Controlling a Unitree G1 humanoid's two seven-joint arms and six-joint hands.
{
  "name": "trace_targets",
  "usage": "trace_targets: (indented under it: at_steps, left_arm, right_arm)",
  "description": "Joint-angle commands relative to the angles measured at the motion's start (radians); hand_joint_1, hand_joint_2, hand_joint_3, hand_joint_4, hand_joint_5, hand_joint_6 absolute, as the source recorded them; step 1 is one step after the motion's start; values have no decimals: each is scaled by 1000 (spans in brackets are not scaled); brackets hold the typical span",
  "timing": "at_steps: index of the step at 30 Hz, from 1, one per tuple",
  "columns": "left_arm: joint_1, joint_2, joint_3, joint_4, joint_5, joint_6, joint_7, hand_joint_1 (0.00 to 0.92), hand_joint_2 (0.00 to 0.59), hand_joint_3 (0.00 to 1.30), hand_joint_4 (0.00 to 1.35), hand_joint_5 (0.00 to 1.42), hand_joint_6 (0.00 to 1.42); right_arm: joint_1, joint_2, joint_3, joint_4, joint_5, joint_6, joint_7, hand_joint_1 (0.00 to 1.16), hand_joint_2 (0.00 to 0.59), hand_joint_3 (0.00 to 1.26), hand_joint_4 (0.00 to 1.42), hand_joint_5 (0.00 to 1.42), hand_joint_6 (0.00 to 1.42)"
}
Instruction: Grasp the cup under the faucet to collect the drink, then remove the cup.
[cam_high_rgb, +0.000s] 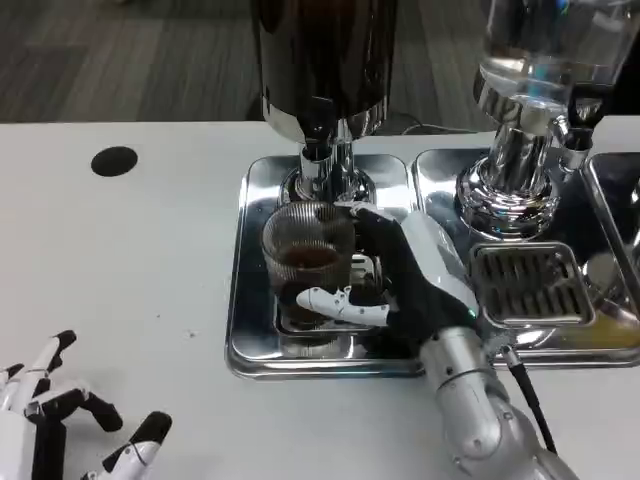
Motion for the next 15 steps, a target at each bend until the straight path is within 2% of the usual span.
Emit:
trace_targets:
  at_steps: [1,9,15]
  left_arm:
    - [-4,2,-7,10,6,1,1,0,161,855,161,240,201]
    - [-9,3,-10,9,7,4,-5,0,163,855,161,240,201]
    - [-16,2,-12,7,7,6,-7,0,163,849,161,239,201]
  right_arm:
    - [16,0,-15,19,14,-38,-16,809,200,595,666,445,383]
    - [50,-5,-31,13,12,-91,-56,838,207,666,738,503,435]
    - [84,-21,-51,-54,7,-101,-69,852,207,700,776,542,463]
